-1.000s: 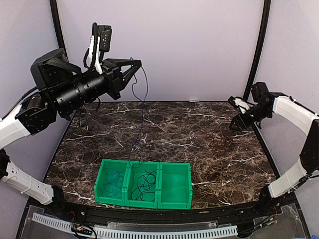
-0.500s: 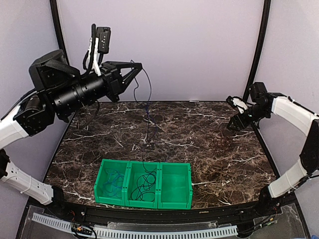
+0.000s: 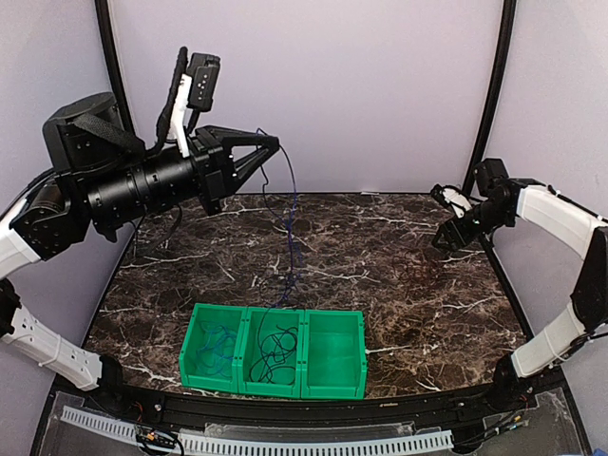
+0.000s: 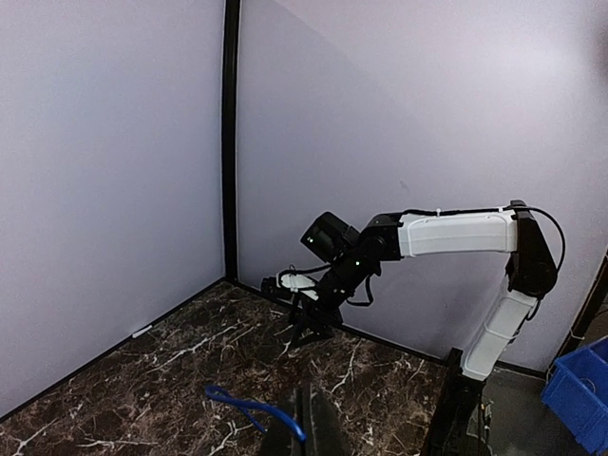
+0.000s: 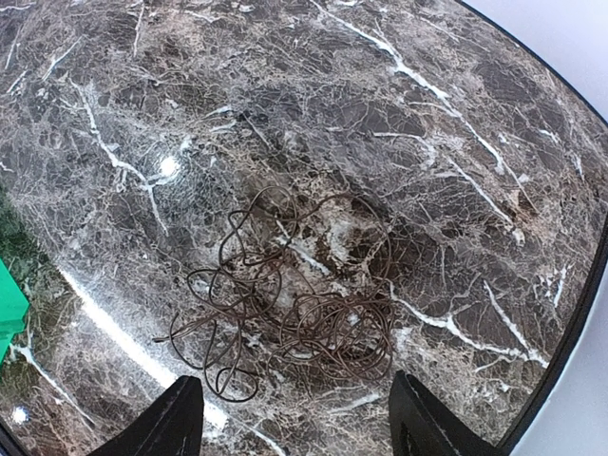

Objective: Untangle the cables

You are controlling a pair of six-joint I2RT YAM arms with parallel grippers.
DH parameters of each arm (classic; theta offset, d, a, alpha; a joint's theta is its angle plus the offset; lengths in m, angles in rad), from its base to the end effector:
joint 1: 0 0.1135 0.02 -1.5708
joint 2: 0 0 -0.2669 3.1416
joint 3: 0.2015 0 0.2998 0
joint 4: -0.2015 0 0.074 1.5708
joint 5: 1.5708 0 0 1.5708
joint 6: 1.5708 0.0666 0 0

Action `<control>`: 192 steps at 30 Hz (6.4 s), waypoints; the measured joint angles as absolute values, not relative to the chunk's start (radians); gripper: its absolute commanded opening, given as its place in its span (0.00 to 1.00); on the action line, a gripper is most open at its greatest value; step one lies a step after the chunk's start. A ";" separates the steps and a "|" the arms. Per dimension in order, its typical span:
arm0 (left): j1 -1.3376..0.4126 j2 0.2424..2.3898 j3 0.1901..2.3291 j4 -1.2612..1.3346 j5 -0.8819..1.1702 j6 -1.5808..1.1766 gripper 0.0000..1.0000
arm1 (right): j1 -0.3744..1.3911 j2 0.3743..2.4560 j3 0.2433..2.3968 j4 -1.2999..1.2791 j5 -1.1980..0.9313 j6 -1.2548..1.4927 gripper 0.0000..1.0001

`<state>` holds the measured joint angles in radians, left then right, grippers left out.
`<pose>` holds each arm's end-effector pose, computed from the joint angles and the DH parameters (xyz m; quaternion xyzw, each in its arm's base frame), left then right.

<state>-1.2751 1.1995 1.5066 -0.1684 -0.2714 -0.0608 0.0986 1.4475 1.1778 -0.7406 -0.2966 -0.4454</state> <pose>0.1109 -0.3027 0.5273 0.2872 0.5924 -0.3933 0.6418 0.3558 0.0548 0.2413 -0.2947 0.9045 0.0927 0.2940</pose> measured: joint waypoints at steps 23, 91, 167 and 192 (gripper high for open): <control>-1.322 1.162 1.640 -0.268 -0.296 -0.060 0.00 | 0.103 1.462 1.148 -0.723 -0.303 -0.435 0.69; -1.351 1.410 1.838 0.212 -0.657 0.697 0.00 | 0.103 1.504 1.131 -0.702 -0.341 -0.435 0.69; -1.463 1.192 1.330 -0.065 -0.786 0.119 0.00 | 0.107 1.528 1.106 -0.705 -0.374 -0.435 0.68; -1.463 1.078 0.779 -0.082 -0.682 -0.379 0.00 | 0.639 1.722 1.368 -0.812 -0.580 -0.604 0.69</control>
<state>-1.4628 1.0782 0.7788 -0.0818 -0.6815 -0.3790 0.6392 1.7218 1.3682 -0.8116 -0.5800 -0.6037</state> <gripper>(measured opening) 0.019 0.690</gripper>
